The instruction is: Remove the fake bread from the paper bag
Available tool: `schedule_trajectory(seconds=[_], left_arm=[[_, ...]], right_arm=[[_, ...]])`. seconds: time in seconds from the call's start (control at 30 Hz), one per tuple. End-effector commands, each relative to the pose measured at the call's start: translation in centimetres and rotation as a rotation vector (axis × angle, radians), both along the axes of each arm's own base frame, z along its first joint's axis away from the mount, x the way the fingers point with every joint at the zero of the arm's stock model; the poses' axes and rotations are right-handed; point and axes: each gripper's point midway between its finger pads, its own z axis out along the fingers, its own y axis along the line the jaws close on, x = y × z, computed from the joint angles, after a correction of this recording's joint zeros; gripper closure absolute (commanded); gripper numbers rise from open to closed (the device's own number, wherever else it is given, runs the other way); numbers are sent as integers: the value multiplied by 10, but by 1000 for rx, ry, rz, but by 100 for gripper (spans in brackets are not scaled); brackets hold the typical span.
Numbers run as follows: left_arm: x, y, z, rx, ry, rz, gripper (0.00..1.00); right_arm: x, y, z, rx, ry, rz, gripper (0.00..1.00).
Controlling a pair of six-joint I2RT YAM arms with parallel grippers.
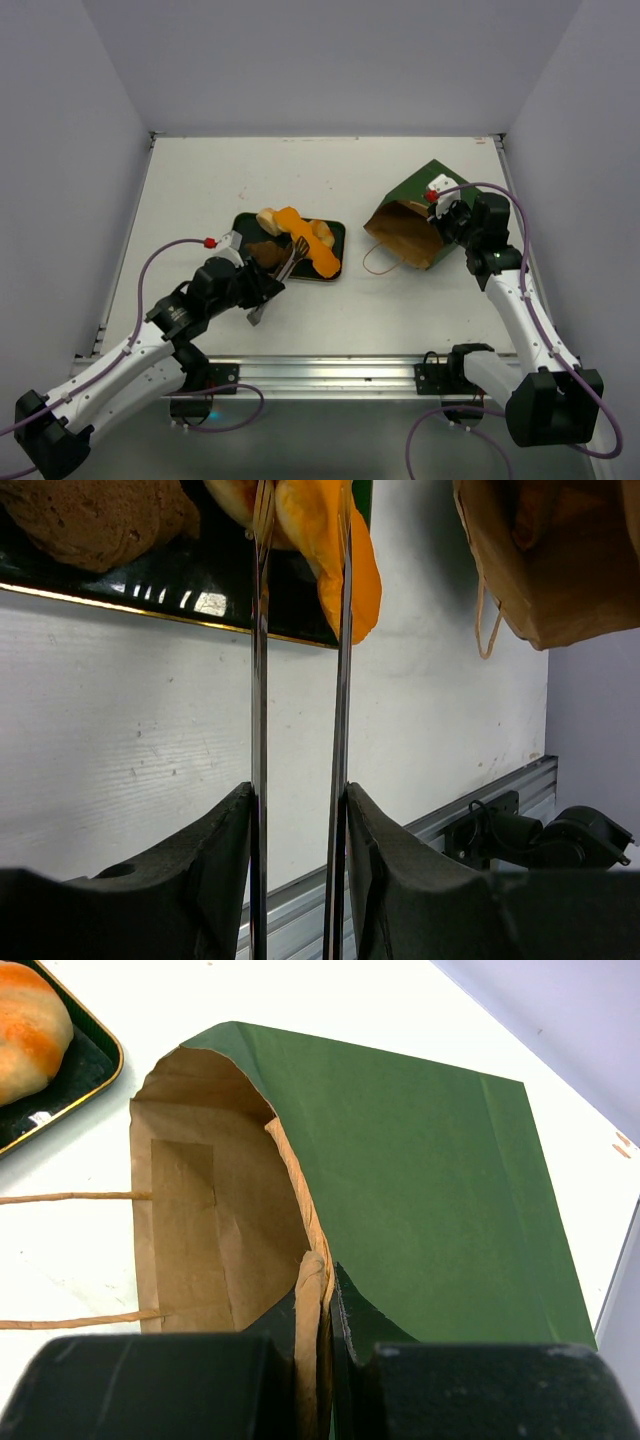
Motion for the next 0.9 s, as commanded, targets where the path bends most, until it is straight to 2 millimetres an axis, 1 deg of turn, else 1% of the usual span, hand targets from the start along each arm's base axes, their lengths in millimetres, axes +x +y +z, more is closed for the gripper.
schedule_trajectory(seconds=[0.0,0.17,0.4,0.47,0.87], left_arm=[[5,-1,16,-6,-48,-11,57],[5,-1,16,-3,-49,-12,57],[1,2,16,4,-43,-14,56],[-3,0,16,-5,-34,-33,56],[-6,1,18,-3,-32,-39,56]], right_arm=[[3,1,10,7,-45,4,99],[3,1,11,7,-46,6,99],[3,1,11,6,-47,5,98],[3,1,11,7,-48,4,98],[2,1,11,6,-47,6,98]])
